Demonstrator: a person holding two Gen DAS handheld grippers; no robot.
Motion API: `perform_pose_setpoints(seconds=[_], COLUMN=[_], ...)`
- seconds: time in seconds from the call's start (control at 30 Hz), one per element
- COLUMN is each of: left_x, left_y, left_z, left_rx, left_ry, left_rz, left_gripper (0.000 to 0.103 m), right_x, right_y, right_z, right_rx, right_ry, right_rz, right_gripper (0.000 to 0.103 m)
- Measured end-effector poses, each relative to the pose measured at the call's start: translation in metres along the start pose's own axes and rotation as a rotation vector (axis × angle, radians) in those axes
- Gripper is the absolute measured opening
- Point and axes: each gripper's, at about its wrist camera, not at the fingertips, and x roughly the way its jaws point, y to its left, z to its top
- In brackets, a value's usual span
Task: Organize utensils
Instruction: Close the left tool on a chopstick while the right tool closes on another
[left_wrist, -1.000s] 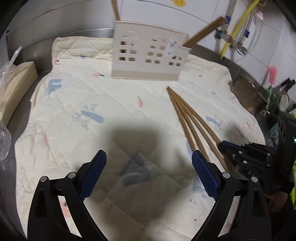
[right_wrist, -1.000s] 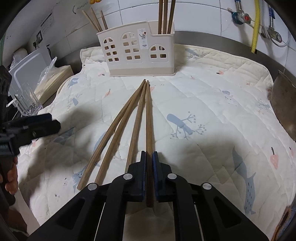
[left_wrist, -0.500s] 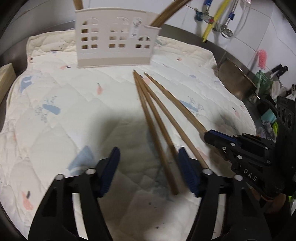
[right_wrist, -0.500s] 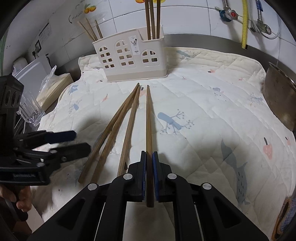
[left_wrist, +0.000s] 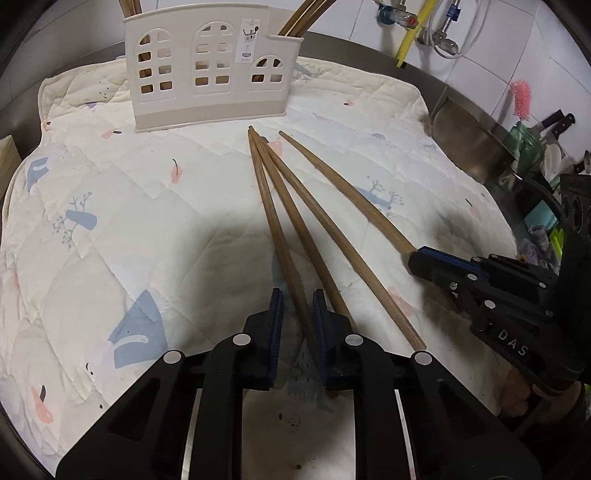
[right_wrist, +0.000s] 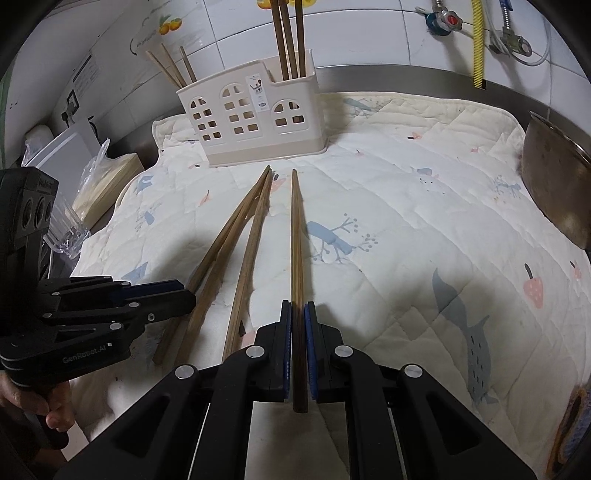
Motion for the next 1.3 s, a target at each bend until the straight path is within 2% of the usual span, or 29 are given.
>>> perform_pose_setpoints(seconds=[0.4, 0.57, 0.7, 0.8, 0.87, 1.0, 1.13, 1.3], left_x=[0.008, 0.003, 0.001, 0.002, 0.002, 0.003, 0.003, -0.009], left_y=[-0.009, 0.003, 0.013, 0.011, 0.012, 0.011, 0.01, 0.016], left_z=[0.005, 0.004, 0.002, 0.002, 0.001, -0.001, -0.002, 0.002], left_rx=[0.032, 0.024, 0.016, 0.014, -0.01, -0.008, 0.014, 0.007], left_ry=[0.017, 0.009, 0.01, 0.007, 0.003, -0.011, -0.022, -0.047], left_rz=[0.061, 0.061, 0.045, 0.024, 0.003, -0.003, 0.019, 0.023], left_gripper=[0.015, 0.009, 0.008, 0.01, 0.016, 0.017, 0.01, 0.009], right_x=[0.002, 0.002, 0.003, 0.003, 0.004, 0.005, 0.006, -0.002], right_y=[0.001, 0.001, 0.001, 0.001, 0.001, 0.002, 0.002, 0.008], right_z=[-0.003, -0.003, -0.003, -0.004, -0.004, -0.003, -0.003, -0.001], right_rx=[0.003, 0.005, 0.005, 0.005, 0.005, -0.005, -0.01, -0.037], right_ry=[0.009, 0.006, 0.008, 0.01, 0.014, 0.019, 0.019, -0.007], right_rz=[0.001, 0.002, 0.0, -0.002, -0.004, -0.014, -0.019, -0.051], right_gripper=[0.007, 0.007, 0.007, 0.007, 0.007, 0.007, 0.007, 0.007])
